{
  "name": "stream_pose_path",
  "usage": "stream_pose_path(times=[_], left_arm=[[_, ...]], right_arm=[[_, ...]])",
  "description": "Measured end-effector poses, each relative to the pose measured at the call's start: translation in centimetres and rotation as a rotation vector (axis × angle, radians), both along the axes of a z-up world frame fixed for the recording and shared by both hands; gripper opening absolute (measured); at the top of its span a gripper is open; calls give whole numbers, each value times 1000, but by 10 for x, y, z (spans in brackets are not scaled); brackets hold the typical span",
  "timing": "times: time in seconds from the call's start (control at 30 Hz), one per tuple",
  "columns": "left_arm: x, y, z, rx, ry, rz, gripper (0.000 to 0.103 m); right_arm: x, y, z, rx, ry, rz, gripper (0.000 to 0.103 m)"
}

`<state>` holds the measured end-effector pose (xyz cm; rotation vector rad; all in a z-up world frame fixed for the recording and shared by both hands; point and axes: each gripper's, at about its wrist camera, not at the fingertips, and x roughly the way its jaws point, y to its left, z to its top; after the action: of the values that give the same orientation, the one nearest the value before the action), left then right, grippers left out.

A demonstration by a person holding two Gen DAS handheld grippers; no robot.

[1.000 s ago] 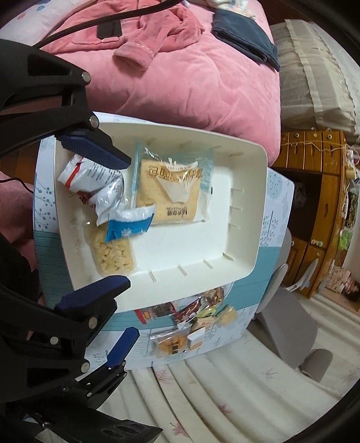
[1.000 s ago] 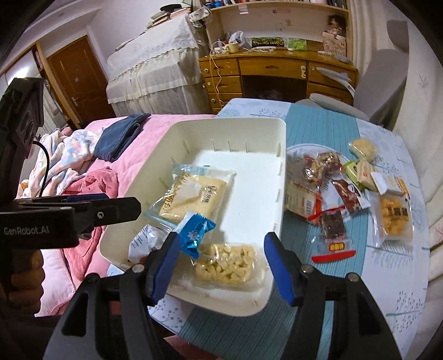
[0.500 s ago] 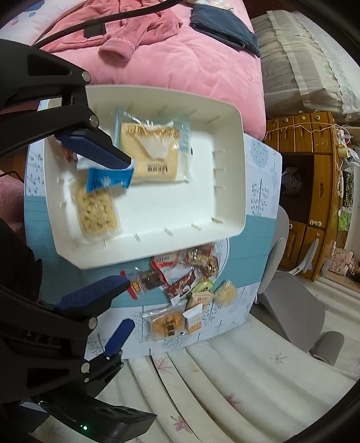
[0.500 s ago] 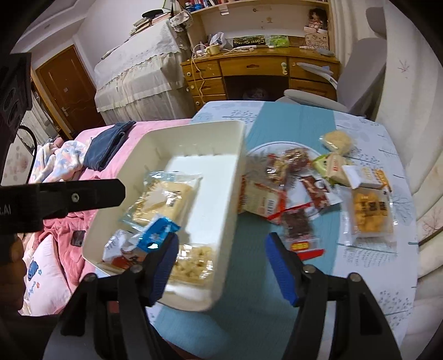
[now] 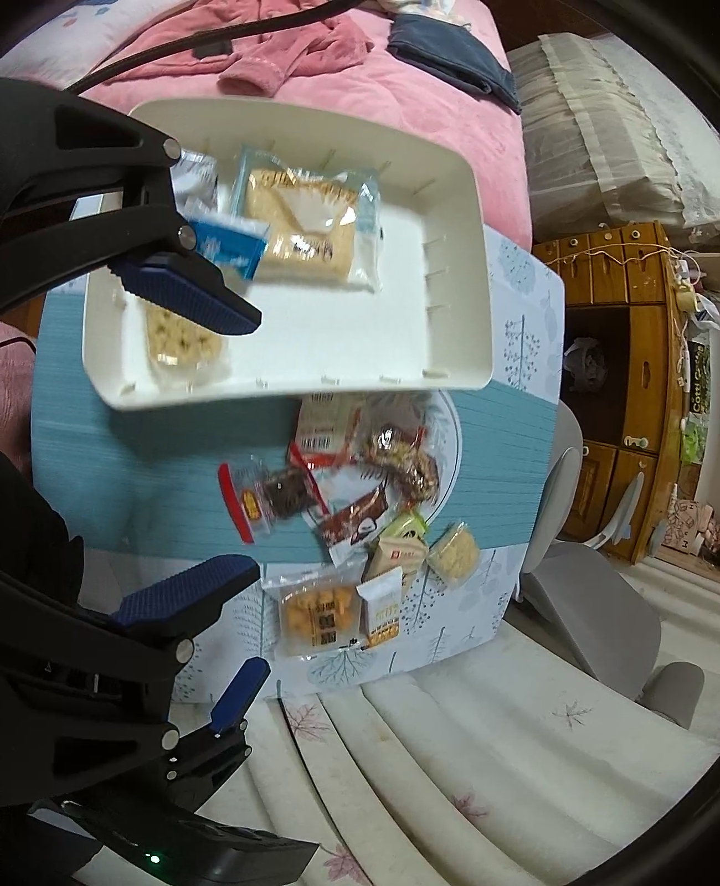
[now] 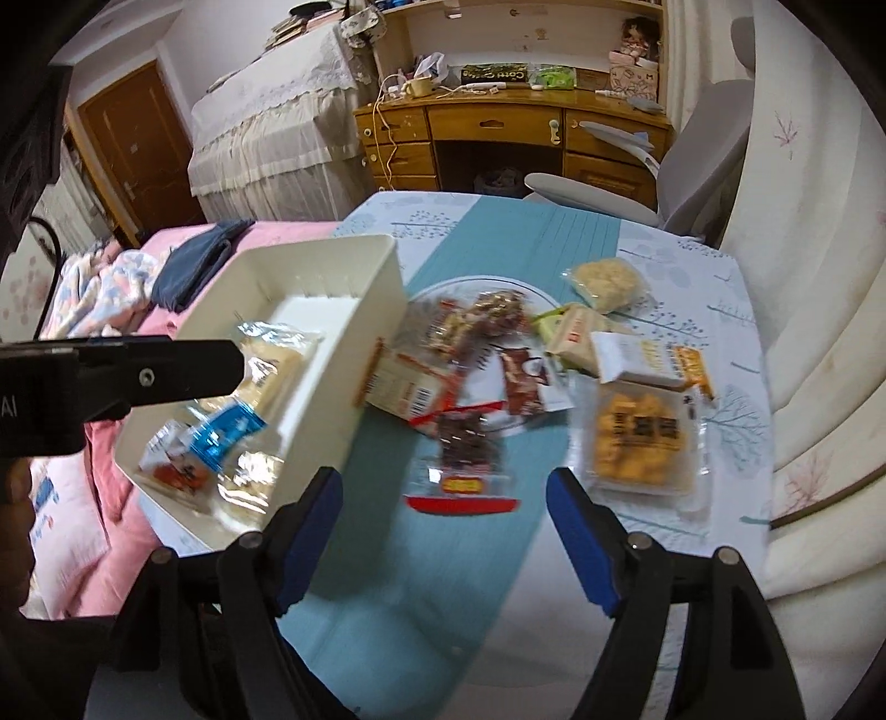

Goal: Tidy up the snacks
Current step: 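Grasp the red-labelled jerky bag with the left tool while the right grasps the orange-cube bag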

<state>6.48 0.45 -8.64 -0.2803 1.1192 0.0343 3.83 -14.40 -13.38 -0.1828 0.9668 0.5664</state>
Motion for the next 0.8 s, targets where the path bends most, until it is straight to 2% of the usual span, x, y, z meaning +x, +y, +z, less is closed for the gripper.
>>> stream_pose_path(times=[0.13,0.3,0.47,0.6,0.8], left_arm=[[9,-20,-10,-12,26,24,81],[22,-45,-36,-62,95,54,82],[36,-63,-60,-70,149,113,82],[48,-68,-85,-69,217,169,82],[66,-66,-115,-65,277,246,82]], right_arm=[[11,-23,-5,-35,3,30,78],[23,-46,-12,-66,5,78,79],[38,-68,-21,-108,-3,130,83],[47,-77,-30,-158,-26,185,83],[61,-81,-49,-242,-26,273,83]])
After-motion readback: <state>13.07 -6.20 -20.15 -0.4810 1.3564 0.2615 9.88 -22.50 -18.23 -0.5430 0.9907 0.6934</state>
